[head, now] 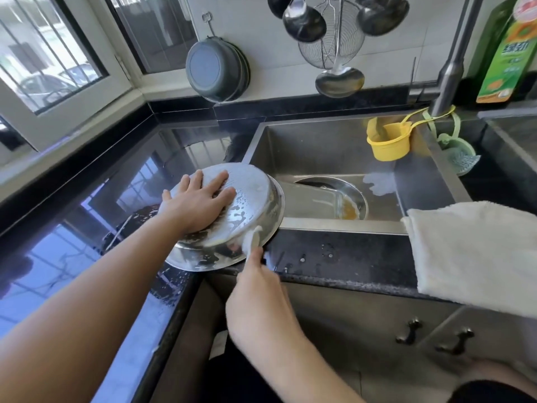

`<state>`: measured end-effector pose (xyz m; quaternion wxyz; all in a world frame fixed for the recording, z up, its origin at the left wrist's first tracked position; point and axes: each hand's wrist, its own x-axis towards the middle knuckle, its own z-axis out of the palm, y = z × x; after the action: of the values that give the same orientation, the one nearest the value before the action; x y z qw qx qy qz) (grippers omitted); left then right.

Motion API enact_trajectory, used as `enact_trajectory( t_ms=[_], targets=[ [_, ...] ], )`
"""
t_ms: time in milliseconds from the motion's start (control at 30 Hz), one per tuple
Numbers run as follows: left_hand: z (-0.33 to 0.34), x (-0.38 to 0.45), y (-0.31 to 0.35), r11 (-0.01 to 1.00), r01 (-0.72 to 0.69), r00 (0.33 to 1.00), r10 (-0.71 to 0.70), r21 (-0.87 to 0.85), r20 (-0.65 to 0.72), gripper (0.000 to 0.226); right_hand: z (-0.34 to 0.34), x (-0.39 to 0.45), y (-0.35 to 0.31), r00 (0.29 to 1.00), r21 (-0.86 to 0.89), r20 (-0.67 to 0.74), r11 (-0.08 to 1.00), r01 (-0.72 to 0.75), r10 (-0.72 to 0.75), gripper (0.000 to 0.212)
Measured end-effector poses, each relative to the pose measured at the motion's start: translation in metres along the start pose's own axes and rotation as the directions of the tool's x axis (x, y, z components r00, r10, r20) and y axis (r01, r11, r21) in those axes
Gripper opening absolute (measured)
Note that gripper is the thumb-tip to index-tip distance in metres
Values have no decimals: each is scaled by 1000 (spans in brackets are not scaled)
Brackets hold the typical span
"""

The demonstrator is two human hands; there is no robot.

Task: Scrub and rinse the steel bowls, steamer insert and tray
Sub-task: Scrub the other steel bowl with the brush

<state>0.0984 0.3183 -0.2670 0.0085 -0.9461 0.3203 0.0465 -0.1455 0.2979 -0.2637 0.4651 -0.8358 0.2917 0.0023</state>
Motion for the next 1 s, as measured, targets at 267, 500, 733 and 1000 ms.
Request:
enact_trajectory(
  t_ms=[267,500,733,1000],
  targets=[
    [-4,-2,22,987,150,989,-149,-53,25,71,19,-4,-11,998,-98,46,994,57,-52,73],
    [-13,6,30,956,269,955,-249,-119,158,76,-1,1,4,993,-168,11,979,115,-115,77],
    [-18,4,22,962,239,954,-209,-129,213,85,-64,28,34,961,-480,-182,872,96,-206,15],
    [-33,3,19,977,206,944,-182,-61,275,90,-58,49,14,896,-656,-26,684,319,-443,20]
  ],
)
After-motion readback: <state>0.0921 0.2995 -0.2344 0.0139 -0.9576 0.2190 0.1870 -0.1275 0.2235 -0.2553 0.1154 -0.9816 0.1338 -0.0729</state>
